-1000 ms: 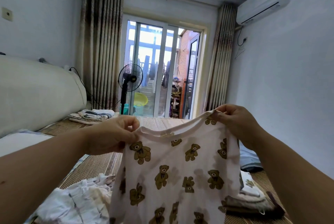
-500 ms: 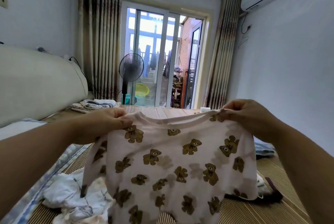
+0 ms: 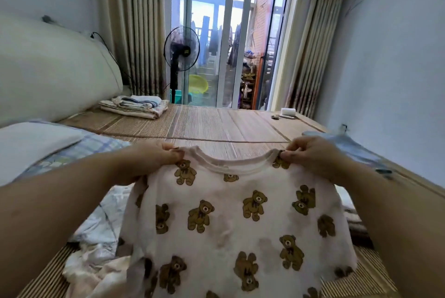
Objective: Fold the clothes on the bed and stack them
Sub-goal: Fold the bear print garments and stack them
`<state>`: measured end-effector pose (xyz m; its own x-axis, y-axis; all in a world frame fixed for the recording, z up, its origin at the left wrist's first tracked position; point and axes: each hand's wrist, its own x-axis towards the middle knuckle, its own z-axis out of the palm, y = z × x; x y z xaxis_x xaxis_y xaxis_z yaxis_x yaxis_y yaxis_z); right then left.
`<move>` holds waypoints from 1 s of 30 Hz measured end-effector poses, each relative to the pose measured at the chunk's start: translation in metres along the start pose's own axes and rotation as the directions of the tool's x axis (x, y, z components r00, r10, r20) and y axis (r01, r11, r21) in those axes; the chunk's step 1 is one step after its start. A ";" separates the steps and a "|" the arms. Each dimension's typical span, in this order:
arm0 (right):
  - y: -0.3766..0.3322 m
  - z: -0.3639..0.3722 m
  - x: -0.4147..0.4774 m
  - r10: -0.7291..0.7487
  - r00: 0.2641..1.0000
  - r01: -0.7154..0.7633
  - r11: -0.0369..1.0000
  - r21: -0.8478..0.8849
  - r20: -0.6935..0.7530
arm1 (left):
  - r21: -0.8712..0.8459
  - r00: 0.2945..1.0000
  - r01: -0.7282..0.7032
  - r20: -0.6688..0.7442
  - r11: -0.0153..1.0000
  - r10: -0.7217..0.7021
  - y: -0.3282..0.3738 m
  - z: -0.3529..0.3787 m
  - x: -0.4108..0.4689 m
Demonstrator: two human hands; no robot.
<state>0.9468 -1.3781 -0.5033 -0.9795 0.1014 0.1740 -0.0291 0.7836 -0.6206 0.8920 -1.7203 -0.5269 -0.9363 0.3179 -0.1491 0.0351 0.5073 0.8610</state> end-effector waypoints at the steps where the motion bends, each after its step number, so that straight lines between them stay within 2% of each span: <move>1: 0.014 0.020 0.017 0.018 1.000 -0.018 0.997 -0.072 0.004 | 0.136 0.997 0.024 -0.074 0.990 -0.014 -0.013 0.007 0.019; 2: 0.028 0.040 0.032 0.033 0.999 -0.034 0.991 -0.133 -0.004 | 0.254 0.991 0.046 -0.133 0.966 -0.012 -0.026 0.014 0.037; 4: 0.057 0.082 0.060 0.071 0.997 -0.075 0.973 -0.220 -0.027 | 0.411 0.988 0.073 -0.152 0.909 -0.011 -0.052 0.033 0.072; 8: 0.112 0.163 0.104 0.110 0.994 -0.099 0.932 -0.348 0.012 | 0.559 0.988 0.117 -0.146 0.821 -0.041 -0.102 0.069 0.133; 12: 0.150 0.223 0.132 0.075 0.992 -0.012 0.854 -0.521 0.100 | 0.750 0.987 0.131 -0.160 0.648 -0.015 -0.140 0.093 0.179; 14: 0.162 0.239 0.134 0.065 0.992 0.008 0.832 -0.555 0.112 | 0.800 0.989 0.139 -0.146 0.584 -0.035 -0.155 0.099 0.190; 18: 0.176 0.237 0.134 0.208 0.972 -0.145 0.901 -0.408 0.114 | 0.767 0.993 0.102 -0.116 0.634 -0.020 -0.168 0.096 0.197; 21: 0.180 0.215 0.122 0.267 0.948 -0.202 0.926 -0.319 0.175 | 0.719 0.993 0.107 -0.044 0.687 -0.109 -0.168 0.079 0.187; 24: 0.181 0.191 0.099 0.330 0.902 -0.227 0.911 -0.346 0.278 | 0.713 0.980 0.142 -0.004 0.686 -0.198 -0.170 0.061 0.164; 26: 0.176 0.177 0.081 0.389 0.869 -0.251 0.880 -0.404 0.307 | 0.718 0.984 0.154 -0.047 0.678 -0.174 -0.168 0.053 0.145; 30: 0.175 0.163 0.051 0.465 0.856 -0.284 0.788 -0.547 0.225 | 0.668 0.971 0.233 -0.192 0.707 -0.139 -0.170 0.047 0.110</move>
<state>0.8589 -1.3358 -0.7272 -0.8972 0.3133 -0.3114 0.3641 0.9236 -0.1198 0.7997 -1.7343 -0.7122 -0.9816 0.0842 -0.1711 0.0396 0.9677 0.2490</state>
